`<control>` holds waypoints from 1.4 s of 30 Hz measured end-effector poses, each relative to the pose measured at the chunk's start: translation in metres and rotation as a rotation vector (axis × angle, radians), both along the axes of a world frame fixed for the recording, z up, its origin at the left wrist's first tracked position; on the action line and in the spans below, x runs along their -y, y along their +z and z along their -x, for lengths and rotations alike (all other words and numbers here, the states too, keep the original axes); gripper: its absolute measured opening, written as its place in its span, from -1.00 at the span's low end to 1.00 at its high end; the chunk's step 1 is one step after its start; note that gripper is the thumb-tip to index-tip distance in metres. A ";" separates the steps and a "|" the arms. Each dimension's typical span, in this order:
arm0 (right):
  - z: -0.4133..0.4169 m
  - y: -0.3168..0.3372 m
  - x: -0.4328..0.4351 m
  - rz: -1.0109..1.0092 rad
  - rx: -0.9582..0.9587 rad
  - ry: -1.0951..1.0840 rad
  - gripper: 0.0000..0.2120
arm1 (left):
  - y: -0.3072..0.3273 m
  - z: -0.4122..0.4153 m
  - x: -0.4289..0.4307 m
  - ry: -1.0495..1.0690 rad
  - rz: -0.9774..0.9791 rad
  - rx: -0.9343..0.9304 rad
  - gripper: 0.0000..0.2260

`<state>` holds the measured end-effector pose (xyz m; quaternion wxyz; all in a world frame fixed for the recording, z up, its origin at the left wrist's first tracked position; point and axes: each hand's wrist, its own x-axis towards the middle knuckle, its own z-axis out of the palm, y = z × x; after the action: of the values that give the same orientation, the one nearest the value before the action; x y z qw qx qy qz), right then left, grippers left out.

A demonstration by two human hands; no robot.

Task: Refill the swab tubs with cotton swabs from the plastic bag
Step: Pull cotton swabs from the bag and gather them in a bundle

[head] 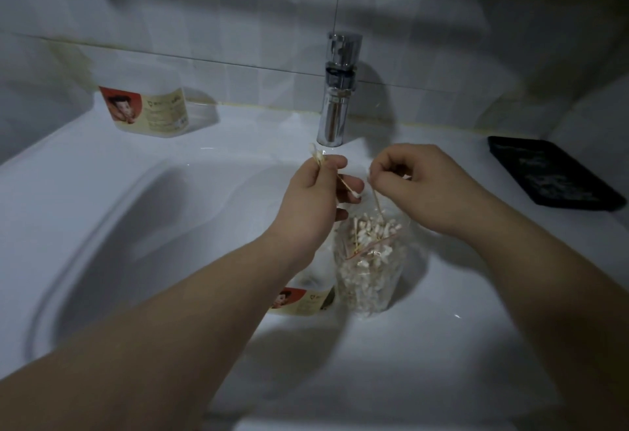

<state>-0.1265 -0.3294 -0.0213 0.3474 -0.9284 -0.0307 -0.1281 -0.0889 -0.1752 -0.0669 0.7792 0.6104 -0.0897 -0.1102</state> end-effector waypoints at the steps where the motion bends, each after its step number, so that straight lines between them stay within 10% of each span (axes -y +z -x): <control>1: -0.001 -0.001 -0.001 -0.034 0.007 -0.014 -0.83 | 0.000 0.001 0.000 -0.016 -0.015 0.015 -0.82; 14: -0.004 -0.009 -0.005 0.010 0.038 -0.107 -0.85 | 0.001 0.009 0.002 -0.089 -0.177 0.141 -0.75; 28: 0.017 0.010 0.002 0.218 -0.438 0.313 -0.73 | 0.004 0.001 0.000 0.013 0.057 -0.018 -0.69; 42: 0.008 0.005 0.007 0.132 -0.275 0.228 -0.94 | 0.007 0.004 0.001 -0.060 -0.032 -0.045 -0.78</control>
<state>-0.1346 -0.3364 -0.0161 0.2990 -0.9484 -0.0965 0.0425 -0.0926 -0.1763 -0.0598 0.7675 0.6173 -0.0888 -0.1485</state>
